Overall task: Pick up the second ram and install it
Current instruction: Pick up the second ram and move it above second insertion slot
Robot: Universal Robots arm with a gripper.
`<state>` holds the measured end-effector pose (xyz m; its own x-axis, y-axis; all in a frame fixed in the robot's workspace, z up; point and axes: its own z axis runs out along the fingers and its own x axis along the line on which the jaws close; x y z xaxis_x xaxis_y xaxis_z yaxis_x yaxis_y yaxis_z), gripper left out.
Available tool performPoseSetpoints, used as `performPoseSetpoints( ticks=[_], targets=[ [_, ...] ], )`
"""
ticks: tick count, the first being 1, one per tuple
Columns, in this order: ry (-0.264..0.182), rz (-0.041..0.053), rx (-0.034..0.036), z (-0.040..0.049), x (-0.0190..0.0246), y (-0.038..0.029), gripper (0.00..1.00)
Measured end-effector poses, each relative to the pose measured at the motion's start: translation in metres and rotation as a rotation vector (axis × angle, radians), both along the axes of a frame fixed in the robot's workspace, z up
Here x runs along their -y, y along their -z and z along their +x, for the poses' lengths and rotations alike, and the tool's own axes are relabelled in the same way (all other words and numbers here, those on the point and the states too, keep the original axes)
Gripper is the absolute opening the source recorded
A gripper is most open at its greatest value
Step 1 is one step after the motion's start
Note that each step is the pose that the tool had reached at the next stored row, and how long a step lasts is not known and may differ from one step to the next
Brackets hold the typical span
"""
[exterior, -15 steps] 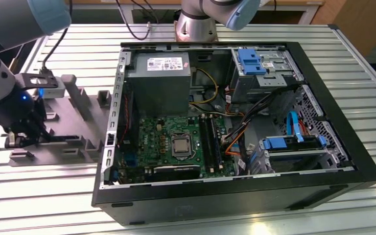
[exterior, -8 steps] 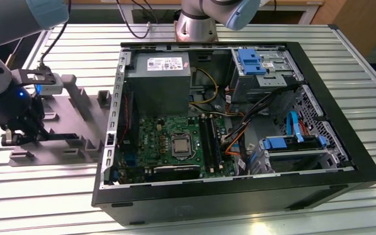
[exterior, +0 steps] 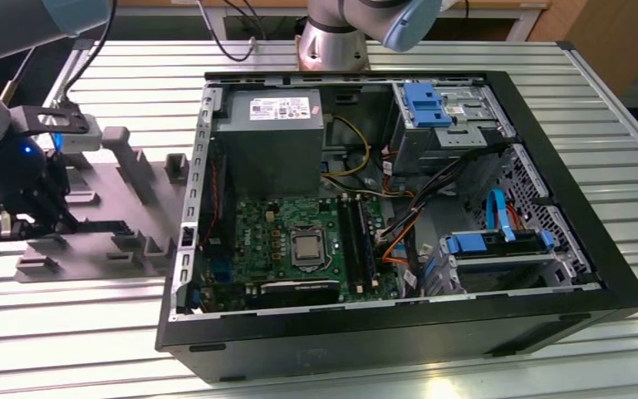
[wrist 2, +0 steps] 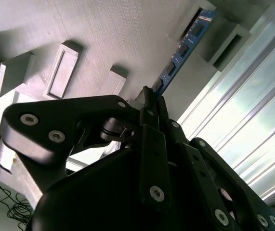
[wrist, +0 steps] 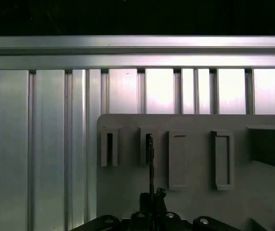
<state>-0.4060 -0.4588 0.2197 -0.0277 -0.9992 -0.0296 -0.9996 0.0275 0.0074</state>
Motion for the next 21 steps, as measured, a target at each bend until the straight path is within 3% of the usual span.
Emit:
performPoseSetpoints(
  ticks=[3,13,21],
  targets=[
    [0.0,-0.0001,-0.0001,0.0,0.0,-0.0051,0.14],
    [0.0,0.0,0.0,0.0,0.0,-0.0084,0.14],
    [0.0,0.0,-0.0001,0.0,0.0,-0.015,0.14]
  ],
)
